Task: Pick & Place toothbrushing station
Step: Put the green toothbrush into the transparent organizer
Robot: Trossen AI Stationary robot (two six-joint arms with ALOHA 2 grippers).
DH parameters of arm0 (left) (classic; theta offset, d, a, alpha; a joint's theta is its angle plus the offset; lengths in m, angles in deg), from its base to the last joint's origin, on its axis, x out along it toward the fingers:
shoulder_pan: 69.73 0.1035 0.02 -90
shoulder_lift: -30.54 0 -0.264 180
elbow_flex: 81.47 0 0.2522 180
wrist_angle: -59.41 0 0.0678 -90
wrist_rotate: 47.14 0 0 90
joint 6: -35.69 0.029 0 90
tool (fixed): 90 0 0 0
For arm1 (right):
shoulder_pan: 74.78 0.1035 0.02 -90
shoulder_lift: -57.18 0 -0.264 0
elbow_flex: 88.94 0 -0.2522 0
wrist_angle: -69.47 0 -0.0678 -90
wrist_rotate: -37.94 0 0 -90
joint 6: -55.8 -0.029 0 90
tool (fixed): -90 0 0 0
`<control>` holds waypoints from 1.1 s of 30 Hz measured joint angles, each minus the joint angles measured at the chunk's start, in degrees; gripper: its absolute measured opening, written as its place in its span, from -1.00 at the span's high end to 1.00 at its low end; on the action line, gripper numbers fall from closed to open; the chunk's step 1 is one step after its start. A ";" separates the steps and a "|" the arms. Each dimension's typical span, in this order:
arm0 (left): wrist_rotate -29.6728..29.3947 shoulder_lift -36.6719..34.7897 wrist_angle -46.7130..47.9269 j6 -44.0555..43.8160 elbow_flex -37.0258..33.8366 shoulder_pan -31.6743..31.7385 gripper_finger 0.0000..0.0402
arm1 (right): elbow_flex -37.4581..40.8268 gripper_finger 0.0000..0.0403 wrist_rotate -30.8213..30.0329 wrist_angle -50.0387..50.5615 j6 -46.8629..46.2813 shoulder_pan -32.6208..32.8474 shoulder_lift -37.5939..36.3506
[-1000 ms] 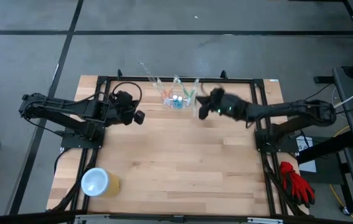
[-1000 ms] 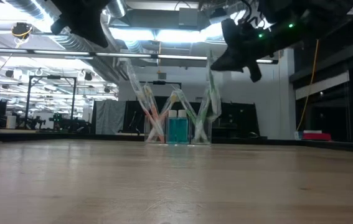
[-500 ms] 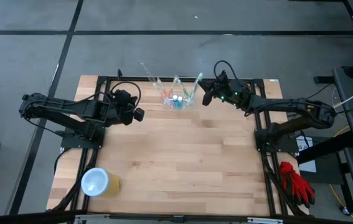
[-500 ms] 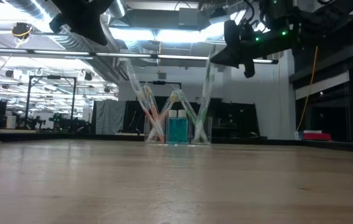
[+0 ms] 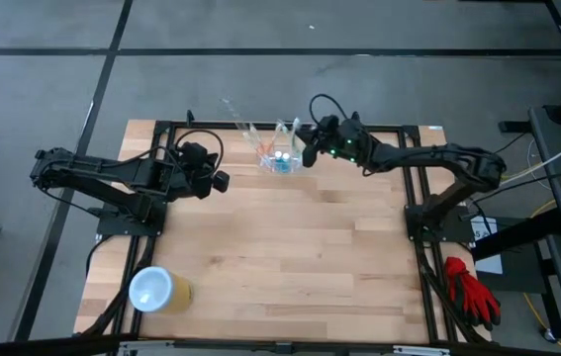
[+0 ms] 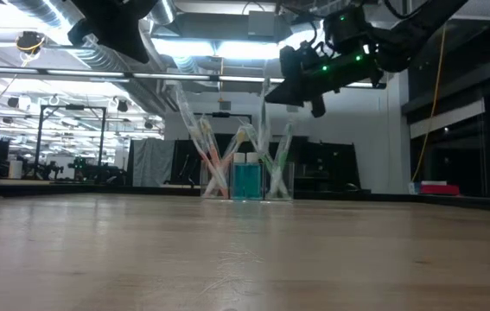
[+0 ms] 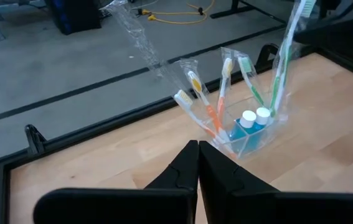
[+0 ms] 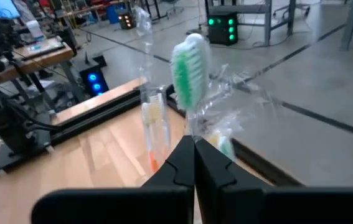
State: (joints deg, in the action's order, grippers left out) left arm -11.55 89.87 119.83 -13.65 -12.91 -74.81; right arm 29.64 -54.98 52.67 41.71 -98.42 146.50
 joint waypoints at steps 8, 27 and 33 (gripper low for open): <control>-0.63 0.00 0.04 0.01 0.01 0.00 0.98 | -0.02 1.00 -0.88 6.16 2.36 -1.52 -6.12; -0.52 0.00 0.04 0.00 0.00 -0.07 0.99 | 8.72 1.00 -2.71 2.75 3.88 -1.81 -6.08; -0.48 0.00 0.00 0.02 0.00 -0.07 0.99 | 10.42 1.00 -2.67 1.71 3.17 -1.81 -6.08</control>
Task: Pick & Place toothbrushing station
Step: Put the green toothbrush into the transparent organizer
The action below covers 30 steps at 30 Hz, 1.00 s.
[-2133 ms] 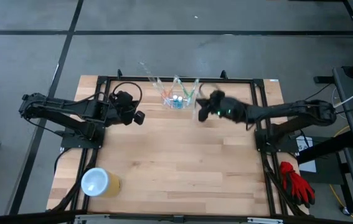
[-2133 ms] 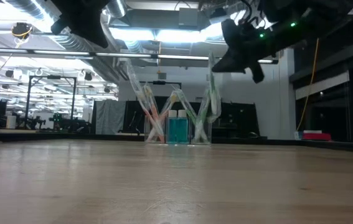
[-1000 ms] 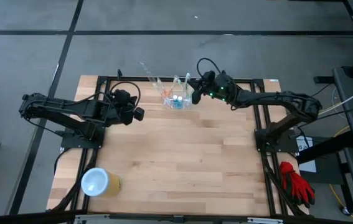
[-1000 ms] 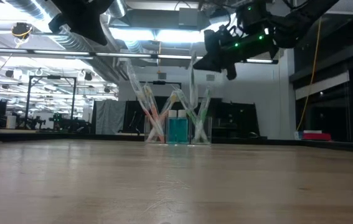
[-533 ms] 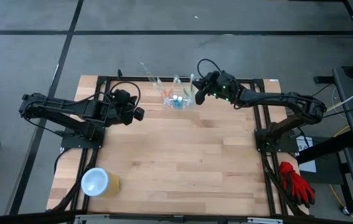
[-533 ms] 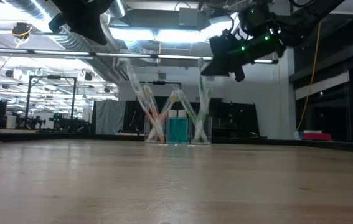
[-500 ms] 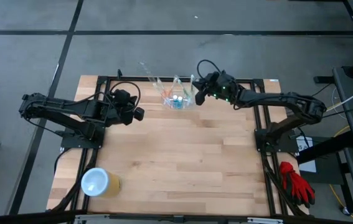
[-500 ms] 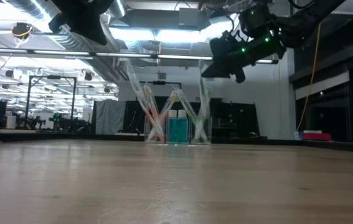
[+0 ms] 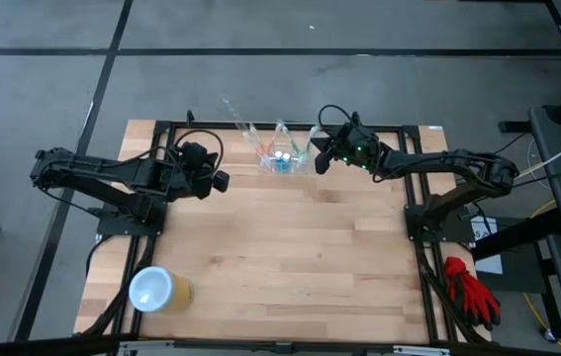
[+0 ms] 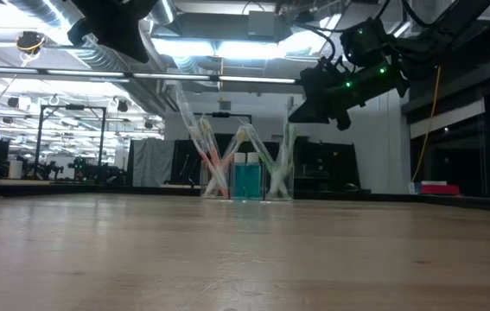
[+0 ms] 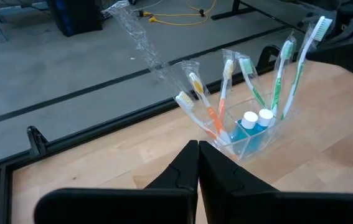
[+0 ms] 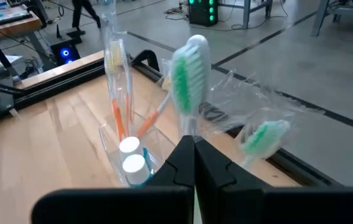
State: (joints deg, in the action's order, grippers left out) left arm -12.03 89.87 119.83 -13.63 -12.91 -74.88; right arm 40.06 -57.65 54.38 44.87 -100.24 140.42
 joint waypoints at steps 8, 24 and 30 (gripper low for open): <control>-0.03 0.00 -0.07 0.56 -0.01 -0.04 0.98 | 0.18 1.00 1.58 -1.08 0.39 0.12 3.29; -0.19 0.00 -0.05 0.61 -0.01 -0.04 0.97 | 0.20 1.00 2.02 -3.39 -3.56 0.57 6.71; -0.22 0.00 -0.04 1.92 -0.01 -0.04 0.97 | 0.18 0.89 7.63 -6.66 -5.39 0.60 6.69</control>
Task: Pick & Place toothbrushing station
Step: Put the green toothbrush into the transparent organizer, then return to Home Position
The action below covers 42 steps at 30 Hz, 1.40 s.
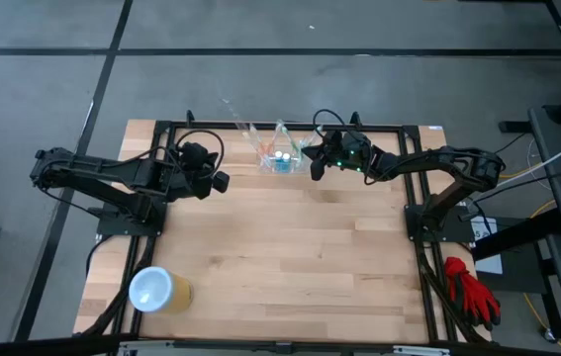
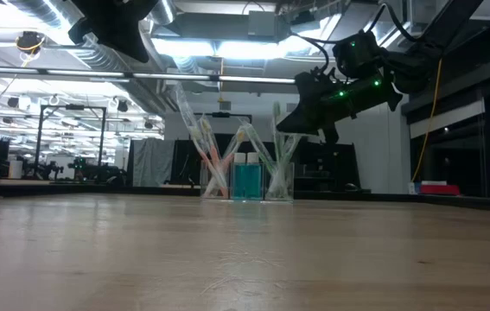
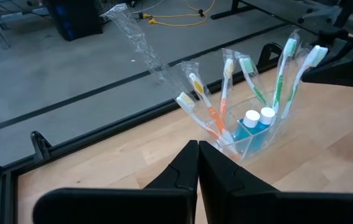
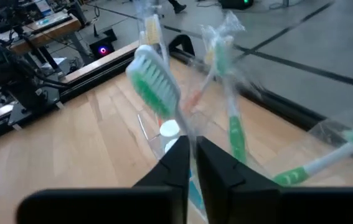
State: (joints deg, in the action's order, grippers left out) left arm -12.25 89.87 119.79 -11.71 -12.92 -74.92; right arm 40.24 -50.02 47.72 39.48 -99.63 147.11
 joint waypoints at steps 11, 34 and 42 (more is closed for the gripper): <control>0.02 0.00 0.13 0.20 0.02 0.04 0.97 | -0.02 0.45 0.09 0.18 -3.18 -0.08 0.00; 0.09 0.00 0.15 0.20 0.00 0.07 0.97 | -13.55 0.45 -5.98 16.51 -0.54 -1.06 0.00; 0.07 0.00 0.39 0.20 0.00 0.04 0.97 | -13.62 0.46 -3.97 24.28 -0.93 -0.70 -0.02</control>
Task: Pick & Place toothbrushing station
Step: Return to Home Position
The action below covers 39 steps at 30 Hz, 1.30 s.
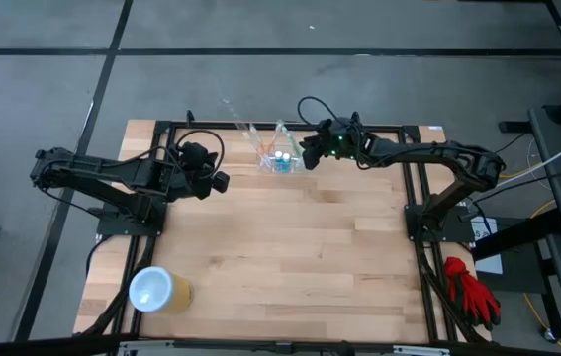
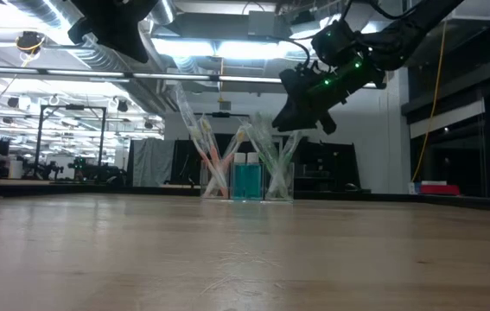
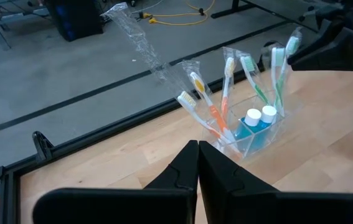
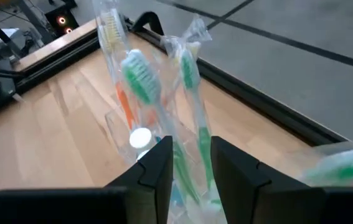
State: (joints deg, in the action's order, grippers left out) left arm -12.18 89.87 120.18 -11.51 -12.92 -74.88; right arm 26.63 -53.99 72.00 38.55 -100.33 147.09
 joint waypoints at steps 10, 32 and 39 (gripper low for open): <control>-0.18 0.00 0.00 -0.02 0.01 0.00 0.97 | 0.00 0.46 1.71 1.17 -0.12 -0.01 -0.20; -0.74 -0.04 -0.91 2.89 -1.07 0.02 0.97 | 12.70 0.46 8.14 -7.61 -0.90 -0.50 -16.31; 6.97 -0.33 -19.25 8.02 -9.89 2.66 0.98 | 20.17 0.48 7.48 -19.50 -7.71 -0.12 -20.82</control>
State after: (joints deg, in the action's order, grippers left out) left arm -5.20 89.54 100.93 -3.49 -22.81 -72.22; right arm 46.79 -46.52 52.50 30.85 -100.45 126.26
